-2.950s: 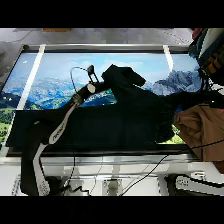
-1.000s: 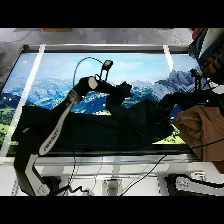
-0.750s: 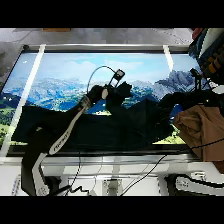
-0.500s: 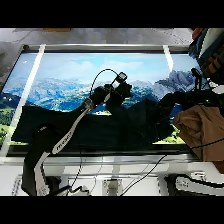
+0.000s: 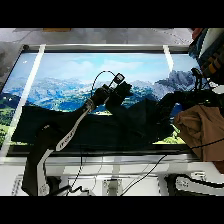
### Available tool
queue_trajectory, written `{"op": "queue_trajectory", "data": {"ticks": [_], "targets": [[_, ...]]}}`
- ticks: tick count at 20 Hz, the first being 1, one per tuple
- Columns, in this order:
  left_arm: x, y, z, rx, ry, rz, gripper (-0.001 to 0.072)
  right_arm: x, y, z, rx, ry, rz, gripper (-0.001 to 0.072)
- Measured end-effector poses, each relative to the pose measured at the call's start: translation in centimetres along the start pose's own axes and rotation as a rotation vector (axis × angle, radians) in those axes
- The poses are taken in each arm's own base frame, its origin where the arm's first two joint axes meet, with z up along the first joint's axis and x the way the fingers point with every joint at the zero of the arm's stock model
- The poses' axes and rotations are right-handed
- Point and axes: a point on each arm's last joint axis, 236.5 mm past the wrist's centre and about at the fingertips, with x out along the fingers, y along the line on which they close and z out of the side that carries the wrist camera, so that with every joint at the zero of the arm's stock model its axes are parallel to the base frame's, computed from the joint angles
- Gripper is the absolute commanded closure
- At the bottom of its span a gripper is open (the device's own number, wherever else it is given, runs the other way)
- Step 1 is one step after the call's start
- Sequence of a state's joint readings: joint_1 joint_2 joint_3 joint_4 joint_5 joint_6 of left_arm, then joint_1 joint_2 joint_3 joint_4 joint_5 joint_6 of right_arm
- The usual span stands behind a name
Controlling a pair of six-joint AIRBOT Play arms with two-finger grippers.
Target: Fold the clothes and pants, and hang the long-sleeved shirts on hangers.
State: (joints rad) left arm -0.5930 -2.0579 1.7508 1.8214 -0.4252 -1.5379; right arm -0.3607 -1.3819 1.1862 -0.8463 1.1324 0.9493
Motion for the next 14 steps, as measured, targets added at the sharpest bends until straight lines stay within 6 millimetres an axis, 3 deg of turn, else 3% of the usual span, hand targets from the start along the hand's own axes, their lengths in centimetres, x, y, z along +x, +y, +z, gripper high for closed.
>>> {"op": "queue_trajectory", "data": {"ticks": [2, 5, 8, 10, 12, 14], "targets": [[-0.4, 0.5, 0.6, -0.002, -0.012, 0.007, 0.0682, 0.0, 0.0, 0.1, 0.0, -0.003, 0.0, 0.068], [-3.2, 4.0, 3.9, -0.03, -0.085, 0.053, 0.0683, 0.0, -0.5, 1.1, 0.013, -0.047, -0.019, 0.068], [-8.6, 10.5, 7.9, -0.081, -0.184, 0.143, 0.0682, -0.3, -1.9, 3.7, 0.069, -0.159, -0.076, 0.0681], [-12.8, 15.6, 9.3, -0.122, -0.227, 0.216, 0.0682, -0.7, -3.2, 5.5, 0.113, -0.242, -0.122, 0.0681], [-17.1, 20.6, 9.8, -0.171, -0.255, 0.293, 0.0682, -0.9, -4.4, 6.8, 0.154, -0.305, -0.159, 0.0681], [-20.7, 25.0, 8.7, -0.238, -0.246, 0.362, 0.0682, 0.0, -5.4, 7.3, 0.183, -0.329, -0.179, 0.0681]]}}
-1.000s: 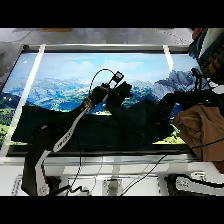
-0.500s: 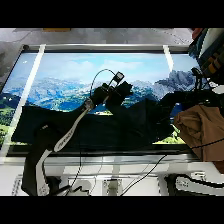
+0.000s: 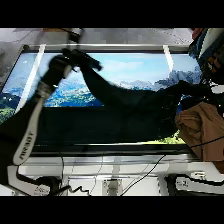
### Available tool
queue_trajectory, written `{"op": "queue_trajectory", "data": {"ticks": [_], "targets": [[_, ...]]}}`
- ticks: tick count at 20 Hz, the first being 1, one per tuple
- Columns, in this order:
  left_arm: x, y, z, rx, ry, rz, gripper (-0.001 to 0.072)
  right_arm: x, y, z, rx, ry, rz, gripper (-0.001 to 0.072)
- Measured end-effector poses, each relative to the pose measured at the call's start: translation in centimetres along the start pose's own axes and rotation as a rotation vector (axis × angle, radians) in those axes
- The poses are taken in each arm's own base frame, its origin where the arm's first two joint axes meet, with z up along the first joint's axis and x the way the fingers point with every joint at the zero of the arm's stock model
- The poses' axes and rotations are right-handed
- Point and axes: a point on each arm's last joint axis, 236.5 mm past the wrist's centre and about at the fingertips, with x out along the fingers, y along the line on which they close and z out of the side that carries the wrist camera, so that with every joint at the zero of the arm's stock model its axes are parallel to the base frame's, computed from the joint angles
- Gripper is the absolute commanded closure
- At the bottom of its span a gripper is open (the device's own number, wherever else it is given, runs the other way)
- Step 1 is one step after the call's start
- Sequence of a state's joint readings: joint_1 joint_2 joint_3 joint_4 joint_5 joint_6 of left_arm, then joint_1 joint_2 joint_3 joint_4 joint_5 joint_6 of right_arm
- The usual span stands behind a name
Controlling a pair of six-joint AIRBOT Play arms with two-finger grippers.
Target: Fold the clothes and pants, and hang the long-sleeved shirts on hangers.
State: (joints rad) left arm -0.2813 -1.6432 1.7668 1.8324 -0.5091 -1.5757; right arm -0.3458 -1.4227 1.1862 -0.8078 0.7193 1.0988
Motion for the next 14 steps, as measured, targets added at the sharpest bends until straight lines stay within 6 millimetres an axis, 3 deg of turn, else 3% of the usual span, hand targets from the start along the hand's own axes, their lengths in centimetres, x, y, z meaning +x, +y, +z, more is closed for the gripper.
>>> {"op": "queue_trajectory", "data": {"ticks": [3, 6, 8, 14], "targets": [[-2.3, 6.9, -0.4, -0.069, 0.035, 0.104, 0.0681, 2.7, -0.4, -1.4, 0.021, 0.028, -0.01, 0.068], [-3.9, 12.0, -1.8, -0.116, 0.082, 0.186, 0.0682, 5.4, 0.0, -2.8, 0.019, 0.046, -0.018, 0.0681], [-4.7, 14.4, -3.7, -0.146, 0.145, 0.226, 0.0681, 6.7, 0.4, -2.7, 0.006, 0.02, -0.031, 0.0681], [-6.4, 19.5, -7.5, -0.2, 0.253, 0.311, 0.0681, 8.2, 0.5, 1.2, -0.034, -0.199, -0.119, 0.0681]]}}
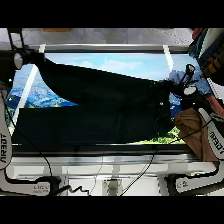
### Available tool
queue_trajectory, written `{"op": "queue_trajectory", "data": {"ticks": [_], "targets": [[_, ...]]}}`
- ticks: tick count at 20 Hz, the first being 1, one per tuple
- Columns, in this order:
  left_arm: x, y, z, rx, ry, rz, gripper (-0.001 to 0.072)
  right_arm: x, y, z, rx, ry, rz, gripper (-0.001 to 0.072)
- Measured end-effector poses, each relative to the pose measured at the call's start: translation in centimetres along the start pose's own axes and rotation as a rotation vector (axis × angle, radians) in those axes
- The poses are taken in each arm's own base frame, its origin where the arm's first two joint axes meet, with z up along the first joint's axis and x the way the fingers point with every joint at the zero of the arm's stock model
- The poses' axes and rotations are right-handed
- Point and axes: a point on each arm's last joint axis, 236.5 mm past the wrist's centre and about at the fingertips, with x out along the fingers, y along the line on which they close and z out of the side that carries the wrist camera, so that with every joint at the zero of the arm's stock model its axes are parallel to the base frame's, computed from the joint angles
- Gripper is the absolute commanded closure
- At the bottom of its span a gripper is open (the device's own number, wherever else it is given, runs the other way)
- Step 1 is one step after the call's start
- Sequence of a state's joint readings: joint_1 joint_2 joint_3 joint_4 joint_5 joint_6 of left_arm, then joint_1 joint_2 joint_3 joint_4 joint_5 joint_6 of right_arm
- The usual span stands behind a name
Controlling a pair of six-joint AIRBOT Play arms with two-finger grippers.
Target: Fold the clothes and pants, and hang the long-sleeved shirts on hangers.
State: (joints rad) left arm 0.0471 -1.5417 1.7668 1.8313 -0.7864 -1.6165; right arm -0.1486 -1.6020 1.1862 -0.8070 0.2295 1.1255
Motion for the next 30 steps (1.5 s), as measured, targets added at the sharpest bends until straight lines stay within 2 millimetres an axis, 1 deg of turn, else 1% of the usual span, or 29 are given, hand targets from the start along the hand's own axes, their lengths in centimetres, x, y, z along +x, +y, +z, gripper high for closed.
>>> {"op": "queue_trajectory", "data": {"ticks": [2, 4, 6, 8, 9, 11, 12, 14, 15, 16, 17, 18, 19, 22, 24, 26, 28, 30], "targets": [[0.5, 1.0, -0.7, -0.009, 0.021, 0.015, 0.0681, 0.3, -0.6, 1.0, -0.002, -0.055, -0.03, 0.0681], [0.9, 1.6, -1.6, -0.014, 0.05, 0.026, 0.0682, 0.5, -0.9, 1.5, -0.004, -0.088, -0.048, 0.0681], [1.1, 2.1, -3.2, -0.013, 0.111, 0.038, 0.0682, 0.6, -1.0, 1.8, -0.005, -0.102, -0.056, 0.0681], [0.7, 2.7, -5.1, -0.006, 0.194, 0.057, 0.0682, 0.7, -1.1, 1.8, -0.006, -0.107, -0.059, 0.0681], [0.2, 3.1, -6.0, -0.003, 0.239, 0.069, 0.0682, 0.7, -1.1, 1.9, -0.007, -0.111, -0.061, 0.068], [-1.4, 4.0, -6.8, 0.02, 0.288, 0.09, 0.0683, 0.7, -1.2, 2.0, -0.007, -0.114, -0.063, 0.068], [-2.3, 4.3, -6.8, 0.028, 0.301, 0.097, 0.0683, 0.7, -1.2, 2.0, -0.008, -0.115, -0.063, 0.068], [-4.1, 4.7, -6.2, 0.04, 0.296, 0.102, 0.0682, 0.7, -1.1, 1.9, -0.009, -0.112, -0.061, 0.068], [-4.7, 4.6, -6.1, 0.037, 0.299, 0.098, 0.0683, 0.7, -1.1, 1.8, -0.009, -0.109, -0.06, 0.068], [-5.1, 4.0, -6.2, 0.025, 0.306, 0.075, 0.0683, 0.7, -1.0, 1.6, -0.009, -0.101, -0.056, 0.068], [-5.3, 2.6, -6.5, -0.001, 0.32, 0.021, 0.0682, 0.7, -0.9, 1.4, -0.009, -0.091, -0.051, 0.0681], [-5.2, 0.2, -7.1, -0.044, 0.344, -0.064, 0.0682, 0.8, -0.8, 1.1, -0.009, -0.079, -0.046, 0.068], [-5.1, -2.7, -7.5, -0.092, 0.366, -0.165, 0.0682, 0.8, -0.6, 0.8, -0.009, -0.065, -0.04, 0.068], [-5.5, -13.7, -8.3, -0.241, 0.452, -0.525, 0.0681, 0.8, -0.3, 0.3, -0.01, -0.042, -0.028, 0.068], [-6.2, -20.5, -9.4, -0.295, 0.535, -0.712, 0.0671, 0.9, -0.2, 0.1, -0.01, -0.035, -0.025, 0.068], [-7.2, -26.5, -11.6, -0.3, 0.64, -0.844, 0.0673, 0.9, -0.2, -0.1, -0.013, -0.029, -0.022, 0.068], [-9.0, -31.4, -15.0, -0.245, 0.769, -0.944, 0.0681, 0.9, -0.2, -0.1, -0.014, -0.026, -0.021, 0.0681], [-11.6, -34.9, -18.6, -0.134, 0.887, -1.024, 0.0682, 0.9, -0.2, -0.2, -0.023, -0.022, -0.021, 0.068]]}}
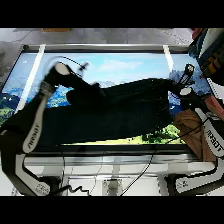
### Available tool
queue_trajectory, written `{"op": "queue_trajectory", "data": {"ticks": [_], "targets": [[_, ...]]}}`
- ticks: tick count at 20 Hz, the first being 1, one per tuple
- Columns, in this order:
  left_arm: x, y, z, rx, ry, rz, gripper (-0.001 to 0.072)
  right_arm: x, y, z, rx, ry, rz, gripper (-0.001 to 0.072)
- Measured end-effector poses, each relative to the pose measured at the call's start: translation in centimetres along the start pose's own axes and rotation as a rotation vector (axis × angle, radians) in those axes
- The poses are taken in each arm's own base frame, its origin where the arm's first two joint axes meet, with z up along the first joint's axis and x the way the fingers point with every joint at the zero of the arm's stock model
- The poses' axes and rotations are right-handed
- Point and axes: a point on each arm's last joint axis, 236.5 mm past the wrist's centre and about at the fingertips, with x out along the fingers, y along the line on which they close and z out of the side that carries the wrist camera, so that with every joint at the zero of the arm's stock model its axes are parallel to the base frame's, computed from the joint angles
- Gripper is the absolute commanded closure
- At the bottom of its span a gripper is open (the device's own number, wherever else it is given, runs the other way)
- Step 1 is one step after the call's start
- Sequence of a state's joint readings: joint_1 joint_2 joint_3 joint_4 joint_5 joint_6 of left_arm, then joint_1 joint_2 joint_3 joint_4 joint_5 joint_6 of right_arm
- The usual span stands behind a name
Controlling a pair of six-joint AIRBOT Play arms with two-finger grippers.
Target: Fold the clothes and pants, and hang the long-sleeved shirts on hangers.
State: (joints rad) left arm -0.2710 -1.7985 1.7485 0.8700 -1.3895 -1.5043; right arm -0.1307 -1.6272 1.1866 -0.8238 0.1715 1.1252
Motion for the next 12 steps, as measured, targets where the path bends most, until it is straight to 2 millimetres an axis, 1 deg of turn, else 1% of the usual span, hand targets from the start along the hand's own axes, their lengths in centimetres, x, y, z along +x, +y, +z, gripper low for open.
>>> {"op": "queue_trajectory", "data": {"ticks": [1, 2, 3, 4, 5, 6, 7, 8, 9, 10, 11, 12], "targets": [[1.4, -0.6, -1.3, 0.033, 0.053, 0.003, 0.0682, 0.0, 0.0, 0.0, -0.009, 0.001, -0.001, 0.0681], [2.3, -0.9, -2.2, 0.07, 0.087, 0.027, 0.0682, 0.0, 0.0, -0.2, -0.019, 0.007, -0.001, 0.068], [2.6, -0.6, -2.7, 0.104, 0.105, 0.07, 0.0682, 0.0, 0.0, -0.3, -0.03, 0.011, -0.001, 0.068], [2.3, 0.1, -3.0, 0.139, 0.106, 0.138, 0.0682, 0.0, 0.0, -0.4, -0.044, 0.016, -0.001, 0.068], [1.2, 1.0, -2.7, 0.164, 0.083, 0.216, 0.0681, 0.0, 0.0, -0.5, -0.051, 0.019, -0.001, 0.0681], [-0.7, 2.2, -1.7, 0.178, 0.028, 0.313, 0.0681, 0.0, -0.1, -0.5, -0.062, 0.022, -0.002, 0.0681], [-3.2, 3.7, -0.3, 0.174, -0.053, 0.412, 0.0681, 0.0, 0.0, -0.6, -0.066, 0.027, -0.001, 0.0681], [-6.4, 5.1, 1.4, 0.157, -0.152, 0.505, 0.0681, 0.0, 0.0, -0.8, -0.069, 0.035, 0.002, 0.068], [-10.2, 6.5, 3.1, 0.118, -0.275, 0.585, 0.0681, 0.0, 0.1, -1.1, -0.071, 0.044, 0.006, 0.068], [-13.9, 7.9, 4.3, 0.058, -0.383, 0.644, 0.0681, 0.0, 0.2, -1.4, -0.074, 0.058, 0.012, 0.068], [-17.0, 9.4, 4.7, -0.005, -0.461, 0.684, 0.0681, -0.1, 0.4, -1.8, -0.077, 0.075, 0.018, 0.068], [-19.7, 11.0, 4.7, -0.07, -0.527, 0.719, 0.0681, -0.1, 0.5, -2.3, -0.077, 0.095, 0.027, 0.068]]}}
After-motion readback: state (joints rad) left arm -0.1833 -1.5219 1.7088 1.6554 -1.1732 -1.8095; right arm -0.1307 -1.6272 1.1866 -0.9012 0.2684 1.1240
